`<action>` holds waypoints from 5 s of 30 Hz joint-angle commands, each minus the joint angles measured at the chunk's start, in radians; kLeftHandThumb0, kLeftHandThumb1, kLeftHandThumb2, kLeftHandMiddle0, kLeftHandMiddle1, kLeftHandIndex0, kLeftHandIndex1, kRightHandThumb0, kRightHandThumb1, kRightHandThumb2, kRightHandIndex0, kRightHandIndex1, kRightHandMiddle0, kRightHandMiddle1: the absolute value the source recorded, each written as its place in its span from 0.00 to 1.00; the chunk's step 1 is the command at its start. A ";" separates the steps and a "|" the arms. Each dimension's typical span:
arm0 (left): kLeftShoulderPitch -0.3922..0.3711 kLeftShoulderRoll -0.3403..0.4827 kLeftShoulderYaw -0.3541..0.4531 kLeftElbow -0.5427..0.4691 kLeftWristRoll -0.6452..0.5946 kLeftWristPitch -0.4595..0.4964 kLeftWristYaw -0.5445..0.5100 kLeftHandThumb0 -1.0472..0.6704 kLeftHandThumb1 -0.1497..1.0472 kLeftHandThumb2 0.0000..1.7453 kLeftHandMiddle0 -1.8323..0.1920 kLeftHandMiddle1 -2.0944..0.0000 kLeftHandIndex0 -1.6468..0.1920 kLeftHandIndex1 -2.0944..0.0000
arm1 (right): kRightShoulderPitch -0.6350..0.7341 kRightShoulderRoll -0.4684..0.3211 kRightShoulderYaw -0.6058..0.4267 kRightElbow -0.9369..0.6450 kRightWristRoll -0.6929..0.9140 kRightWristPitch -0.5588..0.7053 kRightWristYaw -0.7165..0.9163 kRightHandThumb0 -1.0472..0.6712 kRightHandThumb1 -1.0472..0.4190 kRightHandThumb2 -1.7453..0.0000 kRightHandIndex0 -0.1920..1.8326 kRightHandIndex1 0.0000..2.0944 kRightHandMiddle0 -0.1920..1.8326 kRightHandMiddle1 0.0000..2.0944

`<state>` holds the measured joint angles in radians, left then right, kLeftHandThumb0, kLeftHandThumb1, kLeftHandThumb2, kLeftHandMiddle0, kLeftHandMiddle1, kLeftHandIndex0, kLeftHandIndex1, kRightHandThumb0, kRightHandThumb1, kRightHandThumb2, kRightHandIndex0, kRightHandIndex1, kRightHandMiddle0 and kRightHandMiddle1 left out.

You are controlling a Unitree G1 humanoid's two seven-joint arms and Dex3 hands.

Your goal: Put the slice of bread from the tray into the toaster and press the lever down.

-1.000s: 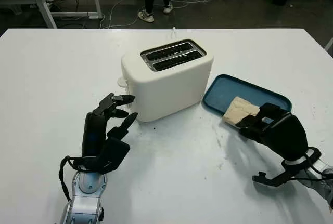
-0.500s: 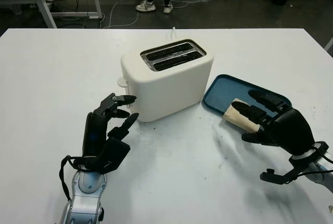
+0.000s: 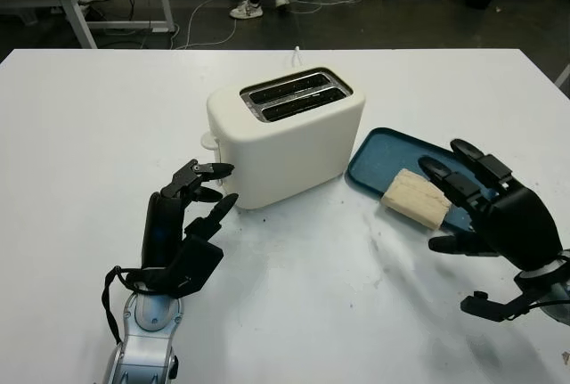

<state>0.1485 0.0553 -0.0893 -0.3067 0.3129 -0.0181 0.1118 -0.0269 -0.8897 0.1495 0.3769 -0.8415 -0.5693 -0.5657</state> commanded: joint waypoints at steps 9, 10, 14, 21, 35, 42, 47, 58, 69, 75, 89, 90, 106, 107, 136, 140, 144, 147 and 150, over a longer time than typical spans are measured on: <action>-0.001 0.001 0.001 -0.008 -0.007 -0.013 -0.003 0.40 0.89 0.11 0.66 0.42 0.59 0.64 | -0.069 0.062 0.079 0.173 -0.061 0.019 -0.068 0.07 0.18 1.00 0.19 0.02 0.24 0.02; -0.001 0.000 0.000 -0.009 -0.005 -0.012 -0.002 0.40 0.89 0.11 0.66 0.42 0.59 0.64 | -0.077 0.068 0.091 0.194 -0.065 0.021 -0.073 0.08 0.18 1.00 0.18 0.01 0.24 0.01; -0.001 0.000 -0.002 -0.008 -0.001 -0.014 0.000 0.40 0.89 0.11 0.66 0.42 0.59 0.64 | -0.117 0.097 0.145 0.288 -0.085 0.039 -0.115 0.09 0.18 1.00 0.19 0.01 0.25 0.01; 0.000 0.000 0.000 -0.004 -0.012 -0.019 -0.004 0.40 0.89 0.10 0.66 0.42 0.59 0.64 | -0.197 0.145 0.236 0.415 -0.103 0.069 -0.155 0.15 0.18 1.00 0.20 0.01 0.28 0.01; 0.002 0.007 0.002 0.000 -0.007 -0.038 0.003 0.39 0.89 0.10 0.65 0.43 0.59 0.65 | -0.249 0.133 0.313 0.419 -0.096 0.089 -0.149 0.19 0.17 1.00 0.21 0.01 0.29 0.00; 0.004 0.009 0.006 0.004 0.001 -0.052 0.010 0.40 0.89 0.10 0.65 0.43 0.59 0.65 | -0.246 0.116 0.322 0.381 -0.107 0.114 -0.162 0.21 0.16 1.00 0.23 0.01 0.30 0.01; 0.004 0.012 0.006 0.003 0.010 -0.053 0.013 0.40 0.89 0.10 0.64 0.43 0.59 0.65 | -0.222 0.116 0.313 0.325 -0.120 0.187 -0.199 0.27 0.15 1.00 0.37 0.07 0.36 0.03; 0.009 0.009 0.011 0.004 0.006 -0.062 0.015 0.39 0.89 0.10 0.63 0.43 0.58 0.65 | -0.151 0.106 0.285 0.141 -0.168 0.370 -0.195 0.27 0.09 0.86 0.51 0.83 0.45 0.71; 0.011 0.013 0.015 0.006 0.010 -0.072 0.010 0.39 0.89 0.10 0.63 0.44 0.58 0.66 | -0.137 0.110 0.275 0.106 -0.206 0.413 -0.186 0.27 0.09 0.82 0.53 0.83 0.43 0.79; 0.011 0.006 0.012 0.007 0.005 -0.066 0.010 0.38 0.89 0.09 0.63 0.44 0.58 0.66 | -0.178 0.128 0.281 0.179 -0.205 0.334 -0.373 0.28 0.09 0.81 0.54 0.83 0.43 0.83; 0.021 0.004 0.005 -0.001 0.007 -0.056 0.006 0.41 0.89 0.09 0.64 0.45 0.58 0.67 | -0.301 0.081 0.249 0.170 -0.216 0.281 -0.510 0.33 0.09 0.79 0.54 0.83 0.40 0.83; 0.022 0.004 0.006 0.000 0.005 -0.058 0.006 0.40 0.89 0.09 0.64 0.45 0.58 0.67 | -0.307 0.077 0.245 0.166 -0.214 0.278 -0.507 0.33 0.09 0.79 0.54 0.83 0.40 0.83; 0.019 0.002 0.001 0.001 0.014 -0.056 0.009 0.41 0.89 0.09 0.65 0.43 0.58 0.66 | -0.450 0.000 0.061 0.196 0.123 -0.036 -0.120 0.35 0.09 0.83 0.51 0.83 0.40 0.83; 0.019 0.002 0.000 0.000 0.015 -0.054 0.010 0.41 0.89 0.09 0.65 0.43 0.58 0.66 | -0.478 0.007 0.043 0.233 0.221 -0.102 -0.029 0.36 0.09 0.84 0.52 0.83 0.40 0.83; 0.014 -0.004 -0.005 0.009 0.020 -0.054 0.019 0.41 0.89 0.10 0.65 0.43 0.59 0.66 | -1.278 0.429 -0.058 0.706 0.789 0.057 1.250 0.36 0.09 0.90 0.62 0.83 0.53 0.83; 0.014 -0.005 -0.009 -0.001 0.029 -0.045 0.020 0.41 0.89 0.10 0.64 0.44 0.59 0.66 | -1.306 0.439 -0.004 0.676 0.704 0.109 1.234 0.33 0.09 0.90 0.67 0.83 0.58 0.83; 0.010 -0.004 -0.006 0.002 0.022 -0.050 0.018 0.41 0.89 0.09 0.64 0.44 0.58 0.66 | -1.314 0.440 0.030 0.641 0.646 0.128 1.242 0.33 0.09 0.91 0.68 0.83 0.59 0.83; 0.009 -0.005 -0.004 0.004 0.008 -0.055 0.013 0.42 0.89 0.09 0.65 0.43 0.58 0.66 | -1.313 0.441 0.047 0.631 0.626 0.133 1.252 0.33 0.09 0.91 0.67 0.83 0.58 0.83; 0.010 -0.007 -0.005 0.002 0.006 -0.051 0.013 0.41 0.89 0.09 0.65 0.42 0.59 0.66 | -1.312 0.434 0.087 0.618 0.558 0.120 1.215 0.32 0.09 0.89 0.67 0.83 0.57 0.83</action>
<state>0.1581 0.0517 -0.0940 -0.3032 0.3185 -0.0699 0.1231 -1.3178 -0.4511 0.2224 1.0102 -0.2607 -0.4490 0.6684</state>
